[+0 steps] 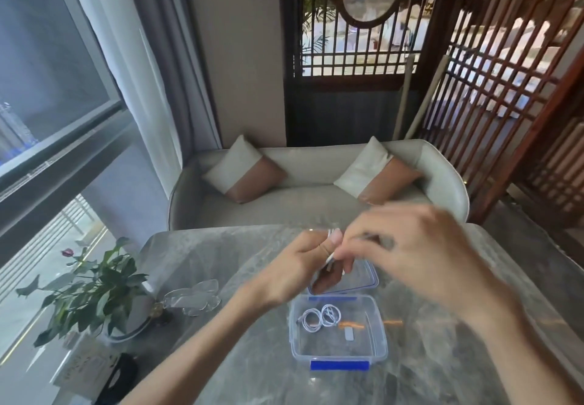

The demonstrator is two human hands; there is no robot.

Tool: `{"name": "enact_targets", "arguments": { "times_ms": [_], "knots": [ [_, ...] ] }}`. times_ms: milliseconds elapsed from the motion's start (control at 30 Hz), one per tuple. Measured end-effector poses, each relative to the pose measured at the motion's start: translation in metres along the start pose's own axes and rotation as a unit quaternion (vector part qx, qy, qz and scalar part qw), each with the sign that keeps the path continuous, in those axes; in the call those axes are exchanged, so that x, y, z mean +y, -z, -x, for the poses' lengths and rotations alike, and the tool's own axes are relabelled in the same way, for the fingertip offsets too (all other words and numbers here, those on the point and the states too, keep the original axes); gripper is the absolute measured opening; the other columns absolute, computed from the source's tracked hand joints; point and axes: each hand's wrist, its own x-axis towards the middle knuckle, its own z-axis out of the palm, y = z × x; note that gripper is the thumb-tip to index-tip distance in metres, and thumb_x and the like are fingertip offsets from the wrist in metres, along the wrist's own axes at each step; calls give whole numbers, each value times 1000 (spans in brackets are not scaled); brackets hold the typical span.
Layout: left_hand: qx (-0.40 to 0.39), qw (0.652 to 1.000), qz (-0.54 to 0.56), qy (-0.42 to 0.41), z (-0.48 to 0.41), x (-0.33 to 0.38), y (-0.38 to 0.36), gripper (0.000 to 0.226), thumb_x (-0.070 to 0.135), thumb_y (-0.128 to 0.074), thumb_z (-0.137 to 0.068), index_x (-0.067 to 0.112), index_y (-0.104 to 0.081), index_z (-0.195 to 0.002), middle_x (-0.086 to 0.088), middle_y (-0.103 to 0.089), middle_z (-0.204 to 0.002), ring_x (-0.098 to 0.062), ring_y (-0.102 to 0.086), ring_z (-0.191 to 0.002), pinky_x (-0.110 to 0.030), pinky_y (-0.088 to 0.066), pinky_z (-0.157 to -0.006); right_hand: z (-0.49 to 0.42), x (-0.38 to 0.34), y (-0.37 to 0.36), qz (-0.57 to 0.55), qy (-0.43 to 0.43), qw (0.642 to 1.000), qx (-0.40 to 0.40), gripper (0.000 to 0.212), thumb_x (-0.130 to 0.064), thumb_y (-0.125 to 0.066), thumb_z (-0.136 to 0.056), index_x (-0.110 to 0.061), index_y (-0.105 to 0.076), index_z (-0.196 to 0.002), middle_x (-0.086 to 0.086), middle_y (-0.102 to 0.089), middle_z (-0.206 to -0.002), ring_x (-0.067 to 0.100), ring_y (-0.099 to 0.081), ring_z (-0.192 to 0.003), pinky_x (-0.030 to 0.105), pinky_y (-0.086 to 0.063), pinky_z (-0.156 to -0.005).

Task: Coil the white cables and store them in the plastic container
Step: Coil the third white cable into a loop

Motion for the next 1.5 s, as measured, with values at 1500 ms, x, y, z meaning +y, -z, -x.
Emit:
{"name": "enact_targets", "arguments": {
  "times_ms": [1500],
  "knots": [
    [25, 960, 278, -26, -4, 30, -25, 59, 54, -38, -99, 13, -45, -58, 8, -30, -31, -9, -27, -29, -16, -27, -41, -11, 40, -45, -369, -63, 927, 18, 21, -27, -56, -97, -19, -74, -103, 2, -66, -103, 3, -61, -95, 20, -45, -86]
  ]
}}
